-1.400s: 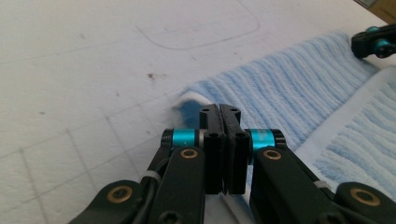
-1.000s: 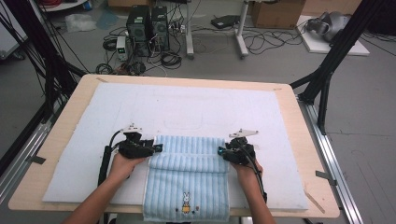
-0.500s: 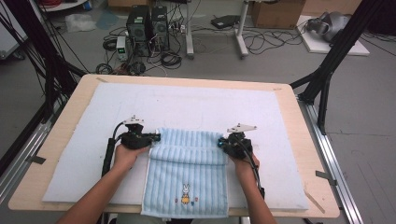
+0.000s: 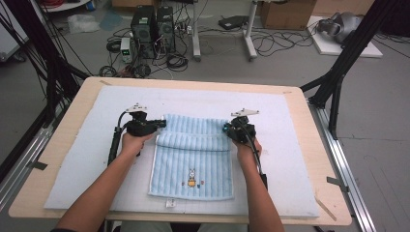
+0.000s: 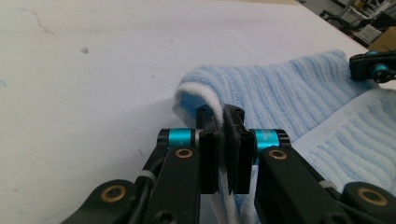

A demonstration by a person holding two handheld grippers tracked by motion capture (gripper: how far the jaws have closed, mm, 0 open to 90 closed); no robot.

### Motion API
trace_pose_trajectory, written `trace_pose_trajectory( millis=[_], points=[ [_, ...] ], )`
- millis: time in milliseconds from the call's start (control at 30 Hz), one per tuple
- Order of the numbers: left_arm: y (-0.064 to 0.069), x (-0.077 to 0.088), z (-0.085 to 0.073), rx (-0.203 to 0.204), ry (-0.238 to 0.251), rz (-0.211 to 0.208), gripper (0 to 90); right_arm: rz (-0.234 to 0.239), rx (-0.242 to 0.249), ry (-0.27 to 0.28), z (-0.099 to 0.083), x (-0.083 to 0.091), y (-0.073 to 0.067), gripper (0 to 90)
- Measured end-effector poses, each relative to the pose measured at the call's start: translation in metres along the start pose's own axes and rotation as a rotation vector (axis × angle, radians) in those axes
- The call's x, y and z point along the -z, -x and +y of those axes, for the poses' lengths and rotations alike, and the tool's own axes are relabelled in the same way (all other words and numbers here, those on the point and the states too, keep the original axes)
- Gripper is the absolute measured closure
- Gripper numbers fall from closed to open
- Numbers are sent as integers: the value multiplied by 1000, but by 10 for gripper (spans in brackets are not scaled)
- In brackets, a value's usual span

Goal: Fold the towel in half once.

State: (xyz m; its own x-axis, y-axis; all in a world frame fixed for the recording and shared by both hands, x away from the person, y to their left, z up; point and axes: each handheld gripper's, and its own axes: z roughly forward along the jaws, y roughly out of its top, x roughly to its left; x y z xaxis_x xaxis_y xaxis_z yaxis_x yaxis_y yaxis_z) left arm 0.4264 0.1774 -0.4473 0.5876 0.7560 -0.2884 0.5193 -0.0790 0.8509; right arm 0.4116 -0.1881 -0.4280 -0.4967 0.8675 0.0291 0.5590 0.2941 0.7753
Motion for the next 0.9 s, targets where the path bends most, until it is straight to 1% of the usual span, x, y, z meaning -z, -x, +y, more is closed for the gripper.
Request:
trace_pose_trajectory(
  millis=[67, 100, 167, 267, 300, 333, 367, 433, 467, 533, 567, 600, 633, 667, 700, 733, 767, 833, 867, 900],
  points=[
    [-3, -3, -2, -9, -2, 6, 847, -4, -6, 17, 3, -4, 3, 840],
    [-4, -4, -1, 1, -11, 3, 847, -6, -6, 2, 5, -6, 3, 840],
    [-5, -5, 3, -26, -14, 8, 847, -18, 3, 1, 7, -10, 4, 840],
    [-7, -8, 9, -34, -15, 15, 847, -29, 1, 2, 10, -15, 5, 840],
    [-8, -9, 11, -37, -25, 14, 847, -32, -4, 0, 11, -16, 5, 840],
    [-8, -9, 11, -38, -14, 20, 847, -35, -3, -1, 12, -17, 6, 840],
    [-10, -10, 11, -33, -10, 21, 846, -32, -11, -2, 13, -18, 6, 840],
    [-11, -11, 9, -29, -15, 25, 845, -34, -10, 3, 15, -19, 7, 840],
    [-12, -11, 8, -27, -21, 23, 843, -32, -16, -7, 17, -20, 7, 839],
    [-12, -11, 8, -24, -23, 28, 832, -35, -7, -6, 19, -21, 7, 838],
    [-12, -11, 8, -17, -21, 38, 796, -33, -11, -7, 20, -21, 6, 828],
    [-13, -9, 10, 14, -11, 56, 706, -34, -9, -7, 21, -21, 6, 797],
    [-14, -7, 11, 22, -9, 62, 630, -37, -10, -9, 21, -21, 6, 720],
    [-15, -4, 12, 17, -5, 68, 620, -31, -26, -8, 20, -21, 6, 652],
    [-15, -2, 13, 16, -2, 73, 614, -29, -30, -4, 20, -19, 8, 609],
    [-16, 2, 14, 22, -1, 67, 598, -28, -45, -2, 20, -18, 9, 570],
    [-17, 4, 14, 26, 1, 61, 590, -17, -56, 5, 20, -15, 11, 539],
    [-16, 7, 15, 24, -4, 44, 576, -5, -71, 23, 20, -10, 15, 510],
    [-16, 8, 15, 19, -10, 26, 566, 1, -76, 28, 20, -7, 15, 505],
    [-15, 9, 15, 18, -10, 16, 557, 21, -80, 38, 20, -3, 17, 500]
  ],
)
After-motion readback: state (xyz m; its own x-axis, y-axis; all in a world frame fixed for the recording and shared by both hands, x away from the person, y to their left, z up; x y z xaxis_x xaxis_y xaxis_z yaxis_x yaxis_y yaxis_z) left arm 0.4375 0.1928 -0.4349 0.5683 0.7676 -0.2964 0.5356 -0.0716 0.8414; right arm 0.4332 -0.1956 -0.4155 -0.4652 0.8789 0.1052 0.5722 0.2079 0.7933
